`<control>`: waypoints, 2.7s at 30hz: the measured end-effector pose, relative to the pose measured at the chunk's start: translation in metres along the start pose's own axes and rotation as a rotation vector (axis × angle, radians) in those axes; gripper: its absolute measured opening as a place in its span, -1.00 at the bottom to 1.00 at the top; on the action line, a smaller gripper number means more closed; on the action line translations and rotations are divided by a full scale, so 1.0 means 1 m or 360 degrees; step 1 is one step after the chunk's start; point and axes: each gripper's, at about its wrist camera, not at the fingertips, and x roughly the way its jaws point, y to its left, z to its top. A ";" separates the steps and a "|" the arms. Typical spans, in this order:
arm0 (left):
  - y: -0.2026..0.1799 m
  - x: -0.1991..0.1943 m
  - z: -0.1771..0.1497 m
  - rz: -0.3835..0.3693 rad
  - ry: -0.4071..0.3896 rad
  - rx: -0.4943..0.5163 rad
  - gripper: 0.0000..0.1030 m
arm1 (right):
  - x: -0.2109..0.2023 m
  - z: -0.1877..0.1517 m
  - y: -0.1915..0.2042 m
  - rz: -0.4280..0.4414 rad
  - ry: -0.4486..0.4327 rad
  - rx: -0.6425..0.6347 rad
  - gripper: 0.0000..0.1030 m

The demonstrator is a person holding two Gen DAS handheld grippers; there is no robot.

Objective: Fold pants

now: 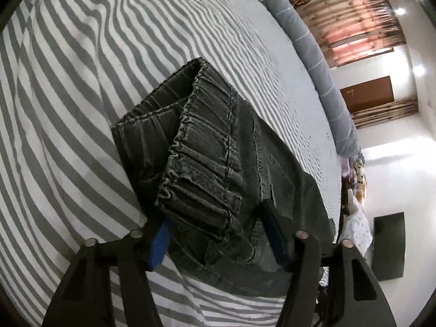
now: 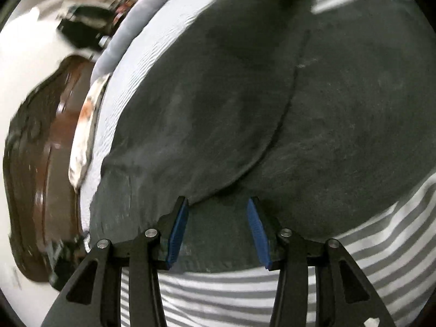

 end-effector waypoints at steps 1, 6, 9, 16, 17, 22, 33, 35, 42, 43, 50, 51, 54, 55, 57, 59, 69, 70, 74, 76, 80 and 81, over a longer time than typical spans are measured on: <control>-0.002 0.000 0.001 0.0005 0.0004 0.0020 -0.05 | 0.002 0.002 -0.003 0.0007 -0.0010 0.0025 -0.22; -0.008 0.000 0.007 0.0034 -0.0025 0.0103 -0.37 | 0.007 0.014 -0.008 0.0022 -0.0097 0.0117 -0.53; -0.009 0.003 0.011 0.0026 -0.0023 0.0101 -0.43 | 0.004 0.025 -0.012 0.0020 -0.0126 0.0132 -0.66; -0.006 0.005 0.013 0.0060 -0.0004 0.0112 -0.46 | 0.006 0.040 -0.011 -0.0050 -0.0130 0.0078 -0.70; -0.005 0.006 0.013 0.0064 0.0001 0.0113 -0.48 | 0.006 0.040 -0.010 -0.0057 -0.0129 0.0071 -0.76; -0.009 0.006 0.016 0.0076 0.0005 0.0146 -0.63 | -0.006 0.036 0.001 -0.0127 -0.0161 0.0005 -0.86; -0.037 -0.019 0.054 0.0085 -0.0021 0.0432 -0.70 | -0.054 -0.007 0.038 -0.0128 -0.0149 -0.0239 -0.87; -0.030 -0.013 0.057 0.0164 0.0019 0.0467 -0.70 | -0.049 -0.017 0.037 -0.0146 -0.0116 -0.0245 -0.87; 0.000 0.016 0.052 0.0346 0.0203 0.0425 -0.70 | -0.029 -0.036 0.021 -0.0239 -0.0046 -0.0188 -0.88; 0.000 0.016 0.053 0.0341 0.0201 0.0430 -0.70 | -0.029 -0.036 0.022 -0.0250 -0.0048 -0.0200 -0.88; -0.004 0.012 0.050 0.0372 0.0156 0.0490 -0.69 | -0.033 -0.044 0.025 -0.0296 -0.0053 -0.0223 -0.89; -0.008 0.015 0.047 0.0383 0.0154 0.0499 -0.70 | -0.029 -0.045 0.023 -0.0311 -0.0034 -0.0221 -0.89; -0.011 0.021 0.043 0.0433 0.0135 0.0557 -0.67 | -0.014 -0.046 0.012 -0.0333 0.0019 -0.0184 -0.89; -0.016 0.022 0.040 0.0463 0.0118 0.0602 -0.66 | -0.012 -0.046 0.010 -0.0330 0.0025 -0.0173 -0.88; -0.024 0.024 0.036 0.0519 0.0099 0.0678 -0.60 | -0.005 -0.045 0.005 -0.0328 0.0056 -0.0152 -0.79; -0.032 0.024 0.031 0.0572 0.0063 0.0728 -0.55 | -0.004 -0.044 0.003 -0.0297 0.0064 -0.0114 -0.73; -0.060 -0.014 0.009 0.0707 -0.0166 0.0835 -0.37 | -0.013 -0.030 -0.019 -0.0024 0.0039 0.0044 -0.66; -0.065 -0.019 0.005 0.0717 -0.0195 0.0850 -0.34 | -0.013 -0.028 -0.023 -0.0007 0.0037 0.0065 -0.66; -0.089 -0.040 -0.024 0.0715 -0.0314 0.1016 -0.20 | -0.014 -0.025 -0.032 0.0063 0.0030 0.0114 -0.63; -0.105 -0.046 -0.045 0.0655 -0.0329 0.1123 -0.14 | -0.014 -0.023 -0.036 0.0084 0.0038 0.0131 -0.60; -0.133 -0.040 -0.081 0.0491 -0.0272 0.1262 0.04 | -0.016 -0.019 -0.043 0.0091 0.0028 0.0154 -0.49; -0.139 -0.037 -0.089 0.0461 -0.0257 0.1296 0.07 | -0.018 -0.018 -0.045 0.0095 0.0025 0.0168 -0.47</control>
